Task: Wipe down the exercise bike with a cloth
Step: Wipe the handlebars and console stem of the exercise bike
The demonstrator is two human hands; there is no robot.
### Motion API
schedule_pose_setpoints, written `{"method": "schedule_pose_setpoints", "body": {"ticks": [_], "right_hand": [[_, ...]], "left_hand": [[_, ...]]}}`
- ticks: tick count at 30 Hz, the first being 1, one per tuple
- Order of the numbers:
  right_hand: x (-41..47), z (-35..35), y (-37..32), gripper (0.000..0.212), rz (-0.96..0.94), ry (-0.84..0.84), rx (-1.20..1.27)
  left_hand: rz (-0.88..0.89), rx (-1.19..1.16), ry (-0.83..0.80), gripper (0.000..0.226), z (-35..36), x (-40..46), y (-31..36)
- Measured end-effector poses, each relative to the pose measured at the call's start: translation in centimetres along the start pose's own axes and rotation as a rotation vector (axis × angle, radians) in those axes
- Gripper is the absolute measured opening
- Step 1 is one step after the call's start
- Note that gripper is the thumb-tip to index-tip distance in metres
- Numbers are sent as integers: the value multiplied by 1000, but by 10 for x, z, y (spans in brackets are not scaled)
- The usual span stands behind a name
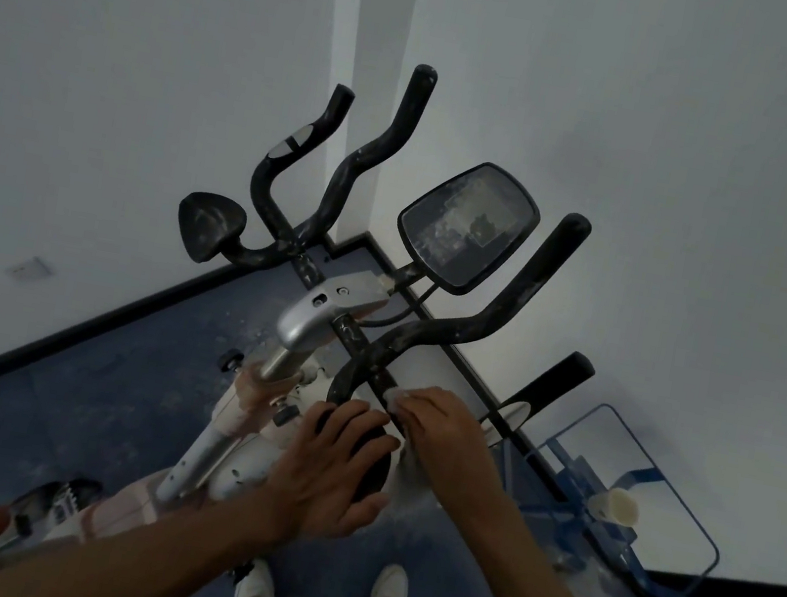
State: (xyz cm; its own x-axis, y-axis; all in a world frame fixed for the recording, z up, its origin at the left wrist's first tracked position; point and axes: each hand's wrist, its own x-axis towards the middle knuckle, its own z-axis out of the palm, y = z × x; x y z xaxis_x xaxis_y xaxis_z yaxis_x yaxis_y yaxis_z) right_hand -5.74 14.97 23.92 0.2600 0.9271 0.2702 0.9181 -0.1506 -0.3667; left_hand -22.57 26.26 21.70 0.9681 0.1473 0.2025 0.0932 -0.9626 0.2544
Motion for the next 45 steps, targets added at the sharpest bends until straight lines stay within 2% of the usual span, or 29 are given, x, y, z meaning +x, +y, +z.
{"method": "schedule_pose_setpoints", "body": {"ticks": [6, 12, 17, 25, 30, 34, 37, 40, 43, 45], "right_hand": [[30, 12, -10, 22, -22, 83, 42], [15, 3, 0, 22, -61, -18, -28], [31, 8, -2, 18, 2, 8, 16], [20, 4, 1, 21, -26, -41, -2], [33, 8, -2, 14, -18, -22, -11], [35, 8, -4, 17, -42, -55, 35], [19, -1, 0, 16, -87, -144, 3], [-2, -17, 12, 25, -102, -223, -34], [-8, -29, 21, 33, -66, -211, -42], [0, -23, 18, 30, -34, -176, -66]], "left_hand": [[-1, -5, 26, 55, 3, -1, 0], [22, 10, 75, 52, 1, 1, 1], [11, -9, 59, 55, 5, -1, 0], [0, -2, 39, 56, 6, 0, -1], [-2, -13, 28, 57, 6, 0, -1], [8, -29, 62, 56, 6, 0, 0], [6, -19, 56, 59, 5, 0, 0], [9, -16, 69, 60, 4, 1, 0], [3, -22, 71, 59, 5, 1, 0], [-2, -22, 68, 59, 5, 0, -1]]}}
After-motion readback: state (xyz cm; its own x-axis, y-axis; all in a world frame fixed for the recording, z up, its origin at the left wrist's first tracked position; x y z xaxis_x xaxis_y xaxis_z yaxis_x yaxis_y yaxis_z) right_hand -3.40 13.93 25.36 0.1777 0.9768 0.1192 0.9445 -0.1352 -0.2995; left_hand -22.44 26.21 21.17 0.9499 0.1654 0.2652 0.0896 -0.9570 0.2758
